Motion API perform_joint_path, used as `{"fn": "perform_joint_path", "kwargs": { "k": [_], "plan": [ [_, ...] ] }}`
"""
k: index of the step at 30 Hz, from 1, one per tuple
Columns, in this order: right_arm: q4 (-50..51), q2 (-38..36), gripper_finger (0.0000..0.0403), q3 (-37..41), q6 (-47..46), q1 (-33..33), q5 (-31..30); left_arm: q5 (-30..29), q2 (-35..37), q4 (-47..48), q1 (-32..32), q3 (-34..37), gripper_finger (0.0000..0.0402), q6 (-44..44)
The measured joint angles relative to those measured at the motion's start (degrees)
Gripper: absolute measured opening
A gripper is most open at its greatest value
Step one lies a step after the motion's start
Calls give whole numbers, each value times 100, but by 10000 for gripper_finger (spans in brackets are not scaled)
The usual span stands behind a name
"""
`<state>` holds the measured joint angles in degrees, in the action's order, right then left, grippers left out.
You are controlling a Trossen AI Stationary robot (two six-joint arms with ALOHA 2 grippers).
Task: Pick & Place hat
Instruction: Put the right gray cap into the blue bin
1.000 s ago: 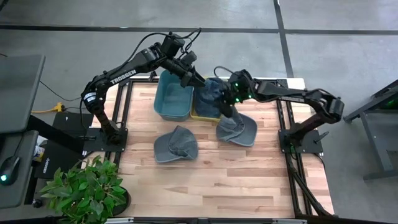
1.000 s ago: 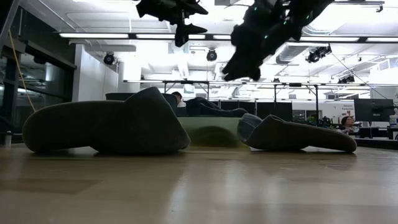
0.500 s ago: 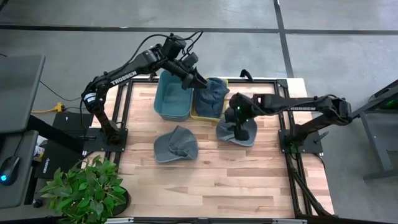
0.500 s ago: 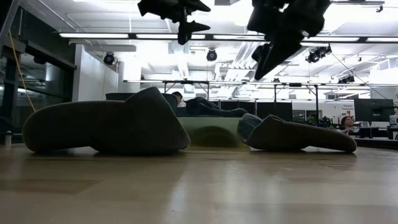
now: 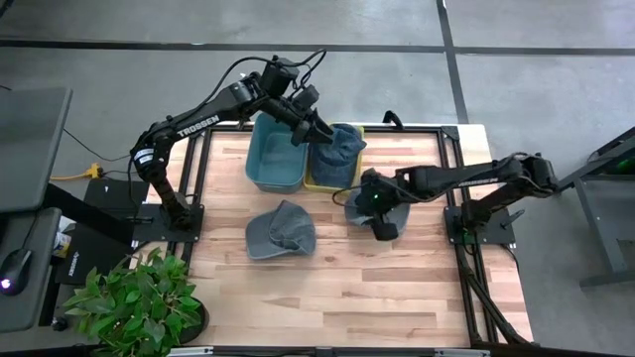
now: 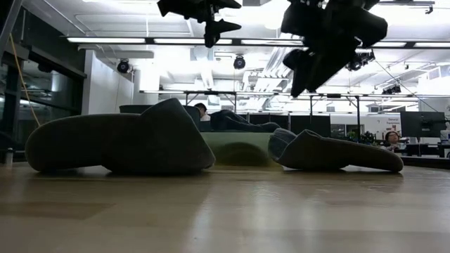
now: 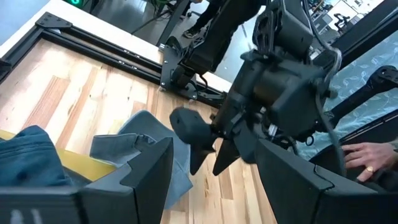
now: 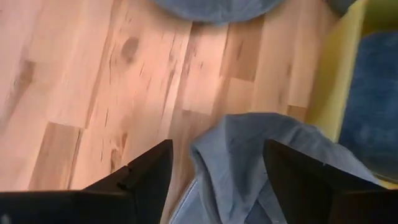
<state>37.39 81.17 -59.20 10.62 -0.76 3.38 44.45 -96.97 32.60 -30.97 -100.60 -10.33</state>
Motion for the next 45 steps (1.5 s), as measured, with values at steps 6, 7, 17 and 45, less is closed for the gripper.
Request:
{"fn": "perform_joint_path", "kwargs": {
  "k": [6, 7, 17, 45],
  "plan": [
    [8, 446, 263, 0, -81, 289, -365, 2, 0, 31, 1, 0, 225, 0],
    [7, 515, 265, 0, -141, 320, -398, 2, 0, 36, 1, 0, 225, -2],
    [8, 1114, 266, 0, -632, 486, -574, 8, 0, 52, 1, 0, 225, -1],
    [226, 1488, 77, 2, -1625, 494, -879, 13, 0, 50, 1, 0, 225, -2]
  ]
}}
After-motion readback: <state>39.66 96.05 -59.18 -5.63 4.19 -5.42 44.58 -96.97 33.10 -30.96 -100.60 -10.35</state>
